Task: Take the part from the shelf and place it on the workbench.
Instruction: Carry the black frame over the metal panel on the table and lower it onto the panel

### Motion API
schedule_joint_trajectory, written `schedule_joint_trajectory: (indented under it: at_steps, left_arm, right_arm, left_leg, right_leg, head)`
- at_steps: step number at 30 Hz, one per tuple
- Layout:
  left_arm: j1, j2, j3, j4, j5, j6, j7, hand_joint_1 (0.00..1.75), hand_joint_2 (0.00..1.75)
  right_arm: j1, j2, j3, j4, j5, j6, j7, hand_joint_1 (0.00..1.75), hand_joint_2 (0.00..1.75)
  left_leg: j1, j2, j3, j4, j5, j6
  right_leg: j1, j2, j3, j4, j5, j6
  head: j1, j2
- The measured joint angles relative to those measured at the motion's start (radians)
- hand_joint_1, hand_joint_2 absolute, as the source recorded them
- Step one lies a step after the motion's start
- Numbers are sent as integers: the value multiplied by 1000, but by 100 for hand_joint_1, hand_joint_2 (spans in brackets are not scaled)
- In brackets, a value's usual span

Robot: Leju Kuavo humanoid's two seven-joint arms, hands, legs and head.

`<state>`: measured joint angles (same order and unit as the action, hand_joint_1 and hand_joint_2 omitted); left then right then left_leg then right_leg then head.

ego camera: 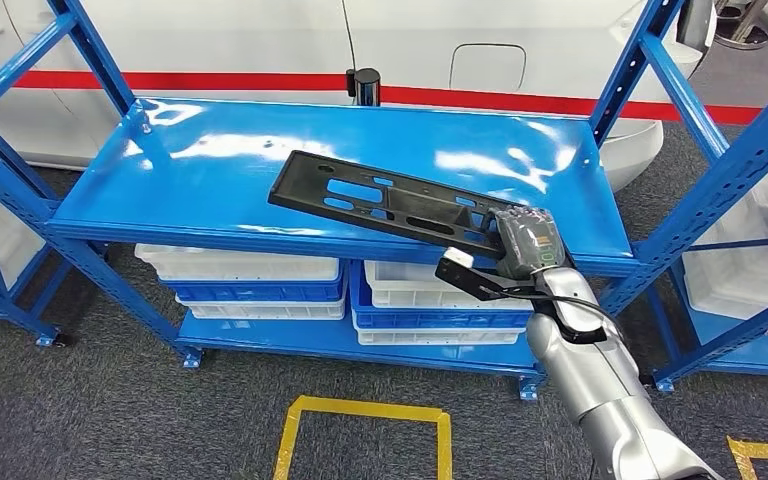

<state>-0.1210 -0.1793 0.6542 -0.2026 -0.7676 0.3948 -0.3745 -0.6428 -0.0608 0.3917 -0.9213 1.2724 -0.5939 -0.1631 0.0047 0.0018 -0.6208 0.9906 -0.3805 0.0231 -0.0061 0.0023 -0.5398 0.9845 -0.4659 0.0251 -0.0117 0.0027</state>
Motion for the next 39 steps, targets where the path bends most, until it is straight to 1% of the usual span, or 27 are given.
schedule_joint_trajectory:
  at_steps: [2, 3, 6, 7, 8, 9, 12, 14, 16, 18, 19, 21, 22, 23, 24, 25, 26, 28, 29, 31, 32, 33, 34, 36, 37, 38, 39]
  left_arm:
    - [2, 0, 0, 0, 0, 0, 0, 0, 175]
    - [3, 1, 0, 0, 0, 0, 0, 0, 175]
    - [2, 1, 0, 0, 0, 0, 0, 0, 175]
    - [3, 1, 0, 0, 0, 0, 0, 0, 175]
    - [3, 1, 0, 0, 0, 0, 0, 0, 175]
    - [3, 1, 0, 0, 0, 0, 0, 0, 175]
    - [-1, 1, 0, 0, 0, -1, 0, 0, 175]
    - [-3, 0, 0, 0, 0, -2, 0, 0, 175]
    - [-3, 0, 0, 0, 0, -3, 0, 0, 175]
    - [-4, 0, 0, -1, 0, -4, 0, 0, 175]
    - [-5, -1, 0, -1, 0, -4, 0, 0, 175]
    - [-6, 0, 0, -2, 0, -5, -1, 0, 175]
    - [-7, 0, 0, -2, 0, -5, -1, 0, 175]
    - [-7, 0, 0, -2, 0, -5, -1, 0, 175]
    - [-7, 0, 0, -2, 0, -6, -1, 0, 175]
    - [-7, 0, 0, -2, 0, -6, -1, 0, 175]
    - [-7, -1, 0, -2, 0, -6, -1, 0, 175]
    - [-7, -1, 0, -2, -1, -6, -1, 0, 175]
    - [-7, -2, 0, -2, -1, -6, -1, 0, 175]
    - [-7, -2, 0, -2, -1, -6, -1, 0, 175]
    - [-6, -2, 0, -2, -1, -6, -1, 0, 175]
    - [-5, -2, 0, -2, -1, -5, 0, 0, 175]
    - [-4, -2, 0, -2, -1, -5, 0, 0, 175]
    - [-3, 0, 0, -2, -1, -4, 0, 0, 175]
    - [-3, 0, 0, -2, -2, -4, 0, 0, 175]
    - [-3, 0, 0, -2, -2, -4, 0, 0, 175]
    - [-3, 1, 0, -2, -3, -4, 1, 0, 175]
  right_arm:
    - [1, -1, 0, 0, 2, 1, 1, 175, 175]
    - [1, -1, 0, 0, 2, 1, 1, 175, 175]
    - [1, 1, 0, 0, 2, 2, 2, 175, 175]
    - [2, 1, 0, 0, 2, 2, 2, 175, 175]
    - [3, 1, 0, 0, 2, 2, 2, 175, 175]
    - [4, 1, 0, 0, 2, 2, 2, 175, 175]
    - [4, 0, -2, 0, 2, 3, 2, 175, 175]
    - [4, -1, -4, -1, 2, 4, 3, 175, 175]
    - [5, -1, -5, -1, 3, 6, 3, 175, 175]
    - [5, -4, -10, -1, 4, 8, 3, 175, 175]
    - [4, -5, -13, -1, 5, 9, 3, 175, 175]
    - [4, -6, -17, -1, 5, 11, 3, 175, 175]
    - [4, -6, -18, -1, 5, 12, 3, 175, 175]
    - [5, -6, -19, -1, 5, 14, 3, 175, 175]
    - [5, -6, -20, -1, 6, 14, 3, 175, 175]
    - [4, -6, -21, 0, 7, 15, 3, 175, 175]
    - [3, -7, -22, 0, 7, 15, 3, 175, 175]
    - [-4, -7, -25, 0, 8, 14, 2, 175, 175]
    - [-8, -7, -26, 0, 8, 14, 1, 175, 175]
    - [-12, -7, -27, 1, 7, 13, -1, 175, 175]
    - [-14, -7, -27, 1, 7, 13, -1, 175, 175]
    - [-16, -7, -27, 2, 6, 13, -2, 175, 175]
    - [-18, -7, -27, 3, 6, 13, -3, 175, 175]
    - [-20, -7, -27, 5, 6, 13, -4, 175, 175]
    - [-20, -7, -27, 7, 6, 13, -4, 175, 175]
    - [-20, -7, -28, 8, 6, 13, -4, 175, 175]
    - [-20, -7, -28, 10, 5, 13, -4, 175, 175]
  left_leg:
    - [3, -1, -9, 3, -2, -12]
    - [5, -2, -18, 21, -23, -17]
    - [10, -4, -81, 196, -151, -32]
    - [11, -4, -97, 255, -182, -35]
    - [12, -4, -97, 282, -195, -36]
    - [12, -3, -75, 268, -189, -36]
    - [13, -5, 71, 62, -128, -29]
    - [7, -8, 109, -5, -113, -20]
    - [-1, -8, 101, -5, -100, -4]
    - [-2, -4, 87, -11, -78, 19]
    - [-1, -2, 76, -15, -65, 29]
    - [-2, 0, 48, -17, -42, 42]
    - [-3, 1, 33, -16, -30, 42]
    - [-3, 1, 17, -16, -19, 41]
    - [-3, 2, 2, -15, -7, 40]
    - [-4, 2, -12, -14, 4, 38]
    - [-4, 2, -23, -14, 14, 35]
    - [-7, 2, -38, -14, 33, 27]
    - [-7, 3, -42, -16, 43, 22]
    - [-8, 3, -45, -23, 64, 11]
    - [-7, 1, -48, -26, 66, 6]
    - [-6, -1, -56, -17, 51, 1]
    - [-3, -3, -69, 10, 16, -6]
    - [5, -4, -107, 128, -90, -21]
    - [9, -5, -125, 200, -130, -28]
    - [13, -5, -134, 256, -148, -35]
    - [17, -4, -127, 281, -143, -40]
  right_leg:
    - [-9, 0, -7, -4, 15, -15]
    - [-14, -1, -12, -7, 24, -24]
    - [-16, -2, -38, -8, 48, -38]
    - [-15, -2, -48, -8, 56, -38]
    - [-14, -2, -57, -8, 63, -36]
    - [-14, -2, -65, -8, 70, -33]
    - [-12, -1, -81, -8, 88, -20]
    - [-8, -1, -87, -8, 100, -6]
    - [-6, -1, -91, -12, 113, 10]
    - [-5, -1, -110, 7, 95, 15]
    - [-5, -1, -128, 43, 62, 10]
    - [-7, -2, -172, 174, -30, -4]
    - [-7, -2, -187, 245, -64, -3]
    - [-8, -2, -191, 294, -80, 3]
    - [-7, -2, -178, 309, -76, 12]
    - [-6, -2, -144, 284, -60, 20]
    - [-5, -2, -91, 223, -42, 24]
    - [3, -2, 27, 59, -36, 16]
    - [8, -2, 64, 1, -42, 9]
    - [12, -2, 77, -44, -44, -2]
    - [4, -3, 71, -44, -34, -8]
    - [-3, -4, 64, -46, -23, -16]
    - [-10, -6, 56, -47, -10, -26]
    - [-14, -8, 31, -45, 15, -38]
    - [-13, -9, 16, -44, 26, -40]
    - [-13, -9, 1, -41, 37, -38]
    - [-14, -9, -16, -37, 47, -34]
  head:
    - [0, 0]
    - [-2, 0]
    - [-9, 0]
    - [-10, 0]
    - [-10, 0]
    - [-11, 0]
    - [-12, 0]
    - [-10, 0]
    - [-8, 0]
    - [-6, 0]
    - [-4, 0]
    - [-1, 0]
    - [1, 0]
    - [2, 0]
    - [3, 0]
    - [4, 0]
    - [4, 0]
    - [4, 0]
    - [4, 0]
    - [2, 0]
    - [2, 0]
    - [1, 0]
    - [-1, 0]
    - [-5, 0]
    - [-6, 0]
    - [-7, 0]
    - [-7, 0]
